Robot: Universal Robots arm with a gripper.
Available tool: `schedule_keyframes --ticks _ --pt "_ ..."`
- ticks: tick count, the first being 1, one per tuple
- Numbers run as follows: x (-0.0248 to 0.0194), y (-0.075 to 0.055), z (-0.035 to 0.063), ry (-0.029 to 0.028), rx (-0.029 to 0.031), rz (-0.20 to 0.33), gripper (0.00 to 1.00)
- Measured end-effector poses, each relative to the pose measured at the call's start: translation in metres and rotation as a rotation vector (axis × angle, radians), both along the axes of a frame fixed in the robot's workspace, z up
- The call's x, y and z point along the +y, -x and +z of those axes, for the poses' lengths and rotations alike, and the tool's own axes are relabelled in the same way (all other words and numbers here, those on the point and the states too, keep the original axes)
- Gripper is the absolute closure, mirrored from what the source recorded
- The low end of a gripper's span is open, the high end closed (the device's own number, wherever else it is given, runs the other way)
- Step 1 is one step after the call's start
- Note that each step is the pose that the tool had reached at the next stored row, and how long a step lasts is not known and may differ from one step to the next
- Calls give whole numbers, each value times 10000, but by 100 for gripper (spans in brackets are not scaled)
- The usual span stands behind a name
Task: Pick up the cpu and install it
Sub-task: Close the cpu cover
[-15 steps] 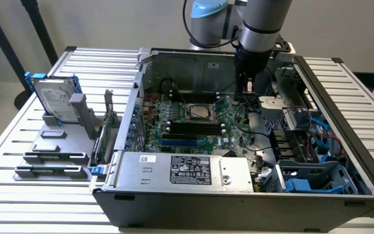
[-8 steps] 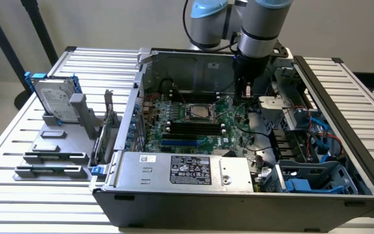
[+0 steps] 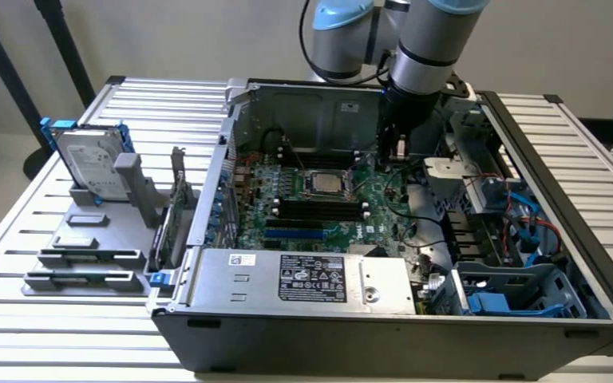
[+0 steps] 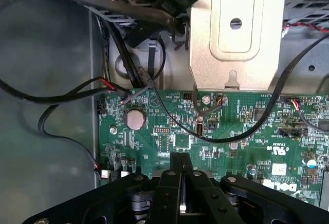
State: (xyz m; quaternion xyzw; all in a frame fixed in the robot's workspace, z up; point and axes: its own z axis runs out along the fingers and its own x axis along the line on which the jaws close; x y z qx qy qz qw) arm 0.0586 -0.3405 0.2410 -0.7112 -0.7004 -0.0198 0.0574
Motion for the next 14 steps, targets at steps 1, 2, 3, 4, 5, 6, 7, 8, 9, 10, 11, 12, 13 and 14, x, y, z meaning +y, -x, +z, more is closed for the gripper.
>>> schedule_keyframes --ticks 1,2,3,4,5,6,7,8,9,10,11,12,13,14 --pt "0 9 0 -1 83 1 89" --pt "0 21 -1 -3 167 1 89" --pt "1 35 -1 -2 259 2 89" --pt "0 50 -1 -2 345 2 89" --pt "0 65 -1 -2 435 2 89" --pt "0 81 0 -1 526 2 89" --pt "0 98 0 -1 631 3 89" --pt "0 115 -1 -2 742 3 89" --pt "0 132 -1 -4 865 3 89" --pt "0 149 -1 -3 984 3 89" --pt "0 167 -1 -2 1103 4 89" --pt "0 187 -1 -2 1228 3 89" --pt "0 205 -1 -1 1333 3 89" --pt "0 224 -1 -2 1441 3 89"
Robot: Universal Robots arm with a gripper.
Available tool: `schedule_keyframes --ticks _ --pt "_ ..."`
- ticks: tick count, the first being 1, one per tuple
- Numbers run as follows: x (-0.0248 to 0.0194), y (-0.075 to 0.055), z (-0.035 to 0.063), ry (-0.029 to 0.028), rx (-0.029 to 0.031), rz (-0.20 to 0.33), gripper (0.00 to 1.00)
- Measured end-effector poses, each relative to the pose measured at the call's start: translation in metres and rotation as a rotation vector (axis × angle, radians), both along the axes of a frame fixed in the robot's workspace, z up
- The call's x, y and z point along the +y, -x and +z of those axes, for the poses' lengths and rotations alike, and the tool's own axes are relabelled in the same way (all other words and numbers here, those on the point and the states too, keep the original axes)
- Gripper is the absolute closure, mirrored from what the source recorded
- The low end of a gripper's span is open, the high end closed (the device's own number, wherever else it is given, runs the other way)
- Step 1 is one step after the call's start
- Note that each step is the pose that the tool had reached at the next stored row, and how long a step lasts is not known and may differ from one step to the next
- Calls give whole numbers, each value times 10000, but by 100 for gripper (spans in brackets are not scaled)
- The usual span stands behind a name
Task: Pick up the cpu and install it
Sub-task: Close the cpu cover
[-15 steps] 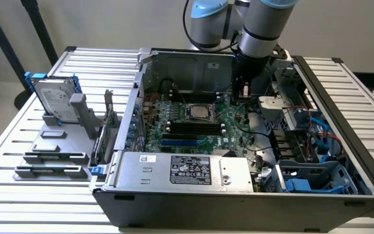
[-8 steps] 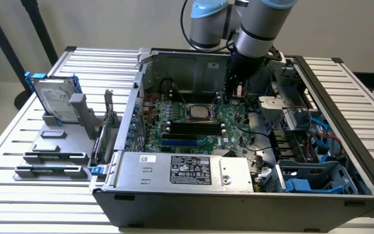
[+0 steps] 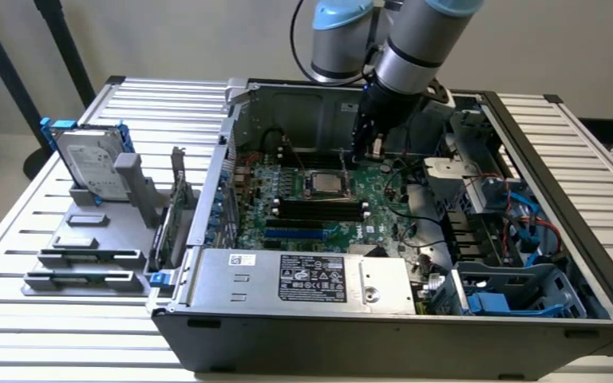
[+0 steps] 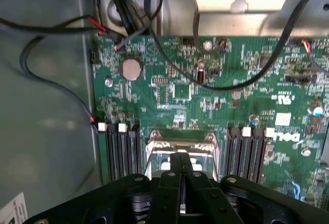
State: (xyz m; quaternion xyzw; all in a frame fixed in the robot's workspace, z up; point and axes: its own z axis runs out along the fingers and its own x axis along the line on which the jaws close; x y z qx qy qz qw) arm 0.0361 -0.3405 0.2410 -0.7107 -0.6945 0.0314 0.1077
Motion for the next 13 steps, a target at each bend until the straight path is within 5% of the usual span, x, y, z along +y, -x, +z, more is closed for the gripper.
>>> schedule_keyframes --ticks 4,13 --pt "0 98 -6 0 324 0 89" --pt "0 353 -53 0 594 23 89"
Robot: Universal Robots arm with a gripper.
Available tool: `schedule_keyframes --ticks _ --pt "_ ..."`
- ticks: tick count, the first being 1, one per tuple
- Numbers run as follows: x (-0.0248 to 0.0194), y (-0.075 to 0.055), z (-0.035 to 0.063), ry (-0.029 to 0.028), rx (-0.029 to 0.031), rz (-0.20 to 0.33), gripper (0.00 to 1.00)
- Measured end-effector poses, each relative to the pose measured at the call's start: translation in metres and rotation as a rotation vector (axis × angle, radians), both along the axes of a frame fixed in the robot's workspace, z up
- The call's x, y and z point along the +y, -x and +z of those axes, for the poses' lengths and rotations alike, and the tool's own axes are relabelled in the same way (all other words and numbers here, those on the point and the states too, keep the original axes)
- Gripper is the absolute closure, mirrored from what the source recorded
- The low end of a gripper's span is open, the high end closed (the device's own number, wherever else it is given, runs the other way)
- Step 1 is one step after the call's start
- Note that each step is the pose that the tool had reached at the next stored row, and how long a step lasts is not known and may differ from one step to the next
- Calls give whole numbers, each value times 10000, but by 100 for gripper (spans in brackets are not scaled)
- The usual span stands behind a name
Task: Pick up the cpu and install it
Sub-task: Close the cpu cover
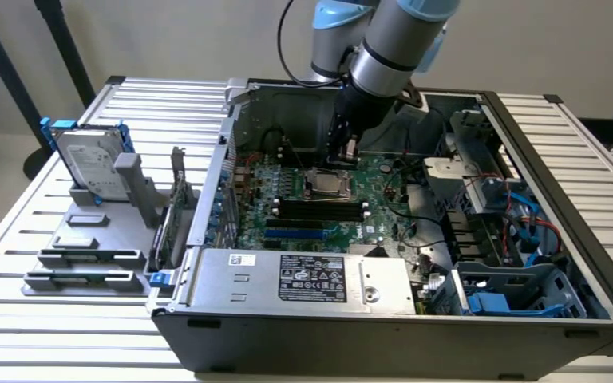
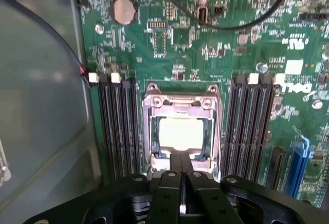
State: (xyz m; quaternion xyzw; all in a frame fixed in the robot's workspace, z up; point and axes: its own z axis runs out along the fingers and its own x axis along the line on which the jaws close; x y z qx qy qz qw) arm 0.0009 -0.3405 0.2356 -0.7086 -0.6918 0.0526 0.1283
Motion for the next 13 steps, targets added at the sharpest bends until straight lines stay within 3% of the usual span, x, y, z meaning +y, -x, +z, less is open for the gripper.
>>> schedule_keyframes --ticks 8,13 --pt "0 245 -91 0 50 61 89" --pt "9 280 -182 1 50 105 89"
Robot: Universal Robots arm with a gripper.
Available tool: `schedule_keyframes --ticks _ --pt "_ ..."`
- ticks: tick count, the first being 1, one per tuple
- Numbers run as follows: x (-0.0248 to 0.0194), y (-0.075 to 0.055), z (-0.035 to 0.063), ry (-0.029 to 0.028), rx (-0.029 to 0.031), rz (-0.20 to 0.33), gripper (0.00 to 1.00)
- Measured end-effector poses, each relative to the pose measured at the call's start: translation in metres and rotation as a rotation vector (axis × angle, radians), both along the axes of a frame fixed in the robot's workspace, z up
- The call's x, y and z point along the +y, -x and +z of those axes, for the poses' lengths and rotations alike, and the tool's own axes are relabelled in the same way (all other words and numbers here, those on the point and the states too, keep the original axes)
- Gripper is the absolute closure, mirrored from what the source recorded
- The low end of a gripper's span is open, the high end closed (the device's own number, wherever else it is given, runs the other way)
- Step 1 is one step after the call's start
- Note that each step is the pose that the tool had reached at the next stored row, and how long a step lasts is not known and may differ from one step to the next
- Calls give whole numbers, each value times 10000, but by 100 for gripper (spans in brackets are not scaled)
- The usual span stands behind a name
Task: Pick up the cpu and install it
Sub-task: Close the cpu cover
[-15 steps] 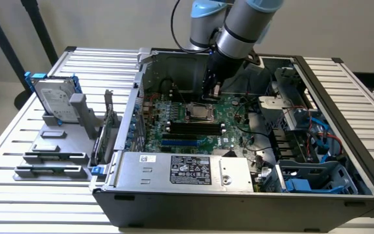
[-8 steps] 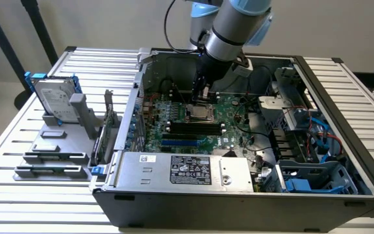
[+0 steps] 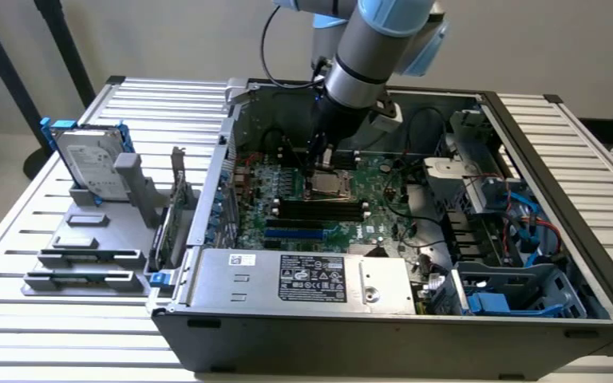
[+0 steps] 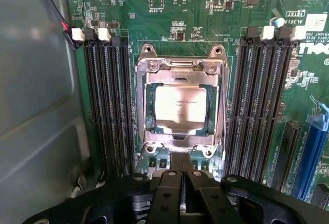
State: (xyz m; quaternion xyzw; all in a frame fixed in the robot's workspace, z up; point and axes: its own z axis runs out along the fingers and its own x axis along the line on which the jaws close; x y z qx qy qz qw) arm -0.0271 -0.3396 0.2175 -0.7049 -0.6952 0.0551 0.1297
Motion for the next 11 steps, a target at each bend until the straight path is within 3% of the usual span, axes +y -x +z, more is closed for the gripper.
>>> schedule_keyframes --ticks 5,11 --pt "30 0 -90 -3 0 34 89" --pt "34 0 -179 -7 0 51 89"
